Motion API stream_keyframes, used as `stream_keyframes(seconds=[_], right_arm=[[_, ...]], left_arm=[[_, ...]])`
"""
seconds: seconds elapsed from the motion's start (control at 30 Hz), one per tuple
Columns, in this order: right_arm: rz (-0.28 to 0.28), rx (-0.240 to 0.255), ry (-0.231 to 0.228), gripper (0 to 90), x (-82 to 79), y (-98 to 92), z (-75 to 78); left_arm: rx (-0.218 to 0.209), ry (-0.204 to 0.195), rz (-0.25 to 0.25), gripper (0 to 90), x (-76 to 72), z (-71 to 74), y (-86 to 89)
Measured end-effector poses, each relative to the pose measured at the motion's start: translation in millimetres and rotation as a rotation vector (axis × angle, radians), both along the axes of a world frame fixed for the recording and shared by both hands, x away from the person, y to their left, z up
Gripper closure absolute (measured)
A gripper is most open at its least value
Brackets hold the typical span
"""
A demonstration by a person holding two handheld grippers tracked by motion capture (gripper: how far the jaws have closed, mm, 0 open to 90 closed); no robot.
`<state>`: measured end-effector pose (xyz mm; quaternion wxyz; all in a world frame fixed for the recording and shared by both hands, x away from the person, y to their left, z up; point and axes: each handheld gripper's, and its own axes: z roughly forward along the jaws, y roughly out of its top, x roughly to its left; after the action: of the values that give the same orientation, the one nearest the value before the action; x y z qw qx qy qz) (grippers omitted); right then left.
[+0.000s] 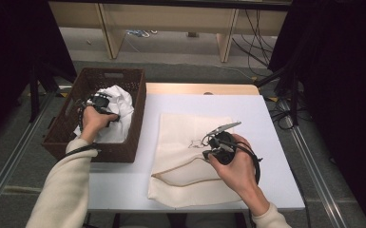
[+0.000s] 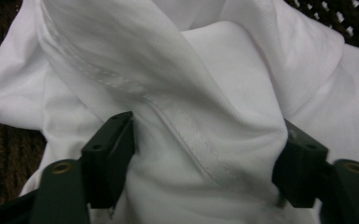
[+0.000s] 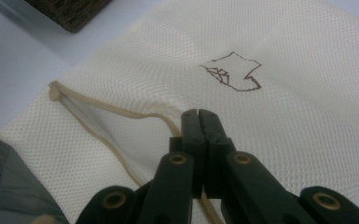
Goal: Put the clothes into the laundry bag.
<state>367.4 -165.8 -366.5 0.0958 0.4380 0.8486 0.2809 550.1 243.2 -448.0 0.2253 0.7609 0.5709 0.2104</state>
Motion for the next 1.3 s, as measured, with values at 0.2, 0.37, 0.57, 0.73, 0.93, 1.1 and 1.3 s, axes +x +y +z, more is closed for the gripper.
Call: stream_keyframes(seconds=[0.2, 0.37, 0.57, 0.73, 0.93, 1.1, 1.3], right_arm=[[0.007, 0.000, 0.000, 90.0, 0.2, -0.6, 0.0], [0.004, 0.002, 0.002, 90.0, 0.4, -0.9, -0.1], [0.003, 0.001, 0.003, 90.0, 0.1, -0.7, 0.0], [-0.018, 0.010, 0.012, 90.0, -0.6, -0.4, 0.7], [0.004, 0.012, -0.010, 90.0, 1.4, -3.2, 0.8], [-0.002, 0.013, -0.007, 90.0, 1.1, -2.4, 0.6], [-0.006, 0.016, -0.005, 90.0, 0.9, -2.4, 0.5]], left_arm=[[0.021, 0.005, 0.000, 67.0, 0.0, -0.3, 5.8], [-0.024, -0.006, 0.014, 83.4, -2.1, -0.7, 10.5], [-0.069, -0.064, 0.025, 86.0, -8.2, 3.8, 14.7], [-0.112, -0.168, 0.017, 86.3, -19.4, 15.8, 20.5], [-0.183, -0.326, 0.016, 86.4, -36.6, 29.0, 30.8], [-0.216, -0.445, 0.006, 86.4, -50.0, 45.5, 32.9], [-0.256, -0.593, -0.010, 86.5, -68.1, 68.6, 34.0]])
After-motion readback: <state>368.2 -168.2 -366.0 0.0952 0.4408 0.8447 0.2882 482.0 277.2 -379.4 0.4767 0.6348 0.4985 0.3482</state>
